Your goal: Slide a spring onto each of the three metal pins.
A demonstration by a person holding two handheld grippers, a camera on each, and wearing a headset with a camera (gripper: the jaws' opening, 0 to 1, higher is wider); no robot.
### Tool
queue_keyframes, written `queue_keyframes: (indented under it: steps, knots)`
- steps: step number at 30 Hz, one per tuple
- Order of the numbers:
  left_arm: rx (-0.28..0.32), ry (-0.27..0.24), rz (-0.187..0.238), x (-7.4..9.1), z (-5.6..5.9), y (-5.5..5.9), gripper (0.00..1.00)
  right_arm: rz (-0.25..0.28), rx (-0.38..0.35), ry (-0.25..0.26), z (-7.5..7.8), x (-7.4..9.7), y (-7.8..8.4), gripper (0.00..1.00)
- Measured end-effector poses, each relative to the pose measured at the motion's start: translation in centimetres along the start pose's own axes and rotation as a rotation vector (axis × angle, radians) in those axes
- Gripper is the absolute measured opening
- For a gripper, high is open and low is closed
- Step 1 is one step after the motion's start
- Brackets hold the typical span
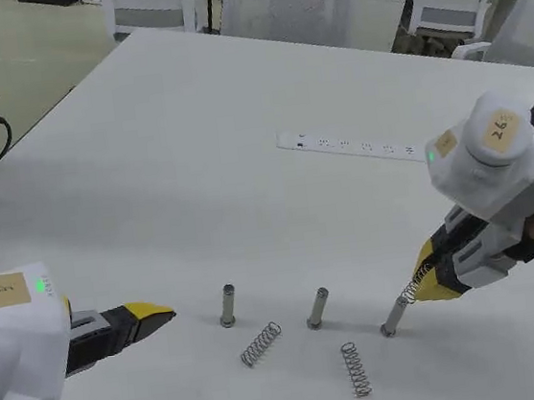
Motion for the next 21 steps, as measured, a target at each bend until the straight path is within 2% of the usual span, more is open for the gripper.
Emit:
queue_keyframes:
  steps: [21]
  knots:
    - [0.010,-0.011,0.001,0.1,-0.2,0.3,0.69,-0.026,0.003,-0.034,0.3,-1.3,-0.3,0.09]
Point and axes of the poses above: the centre of the closed fingertips' face, and the gripper's own axes: x roughly backward along the fingers, z roughly to its right, y roughly out of its underside, the point moved 8 cm from there along x, roughly backward along the fingers, and after that the axes turned 9 degrees about -z, right-handed, at the moved point
